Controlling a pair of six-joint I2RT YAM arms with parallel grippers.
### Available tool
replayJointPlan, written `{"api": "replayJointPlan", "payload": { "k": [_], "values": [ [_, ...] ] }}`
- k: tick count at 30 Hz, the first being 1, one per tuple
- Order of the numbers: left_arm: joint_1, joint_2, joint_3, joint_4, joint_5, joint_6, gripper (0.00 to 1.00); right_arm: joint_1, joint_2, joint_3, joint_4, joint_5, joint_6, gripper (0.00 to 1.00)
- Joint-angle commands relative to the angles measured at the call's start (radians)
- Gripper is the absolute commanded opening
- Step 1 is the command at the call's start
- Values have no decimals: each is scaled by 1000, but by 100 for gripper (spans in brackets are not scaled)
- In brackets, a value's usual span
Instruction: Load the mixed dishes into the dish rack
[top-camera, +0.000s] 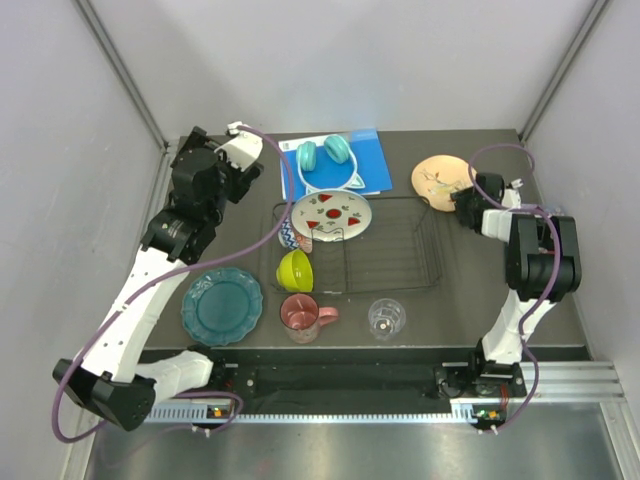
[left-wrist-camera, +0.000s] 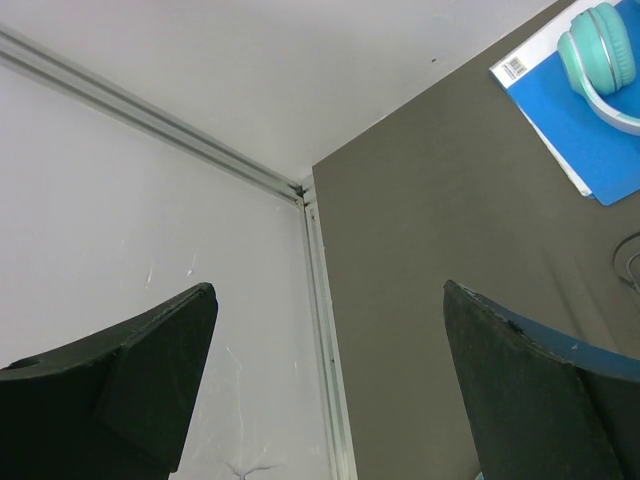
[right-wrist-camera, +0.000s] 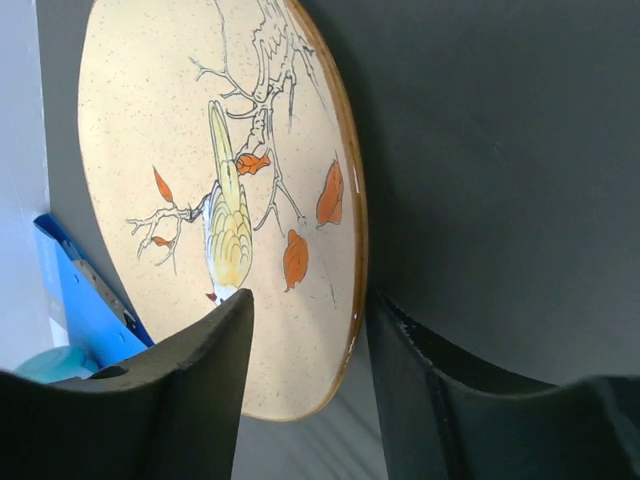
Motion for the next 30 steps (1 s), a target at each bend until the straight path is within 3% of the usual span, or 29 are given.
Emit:
{"api": "replayJointPlan", "payload": {
  "k": [1,5,8,9,11,21,30],
  "values": [
    [11,-26,-8,40,12,-7,99,-11,15,-33,37,17,7,47],
    [12,-34,-17,40,12,-10,99,-13,14,-55,49,19,9,40],
    [17,-43,-31,40,15,-10,99,-13,14,-64,65,20,4,21],
    [18,-46,-32,43,15,-10,99,-14,12,-64,65,22,1,10],
    [20,-54,-45,45,15,-12,99,-14,11,-62,63,30,-14,1],
    [29,-123,-178,4,21,-51,99,-14,-156,-43,33,63,-177,0],
    [31,-146,-186,-93,38,-146,99,-4,-382,170,-139,120,-481,0]
  ]
}}
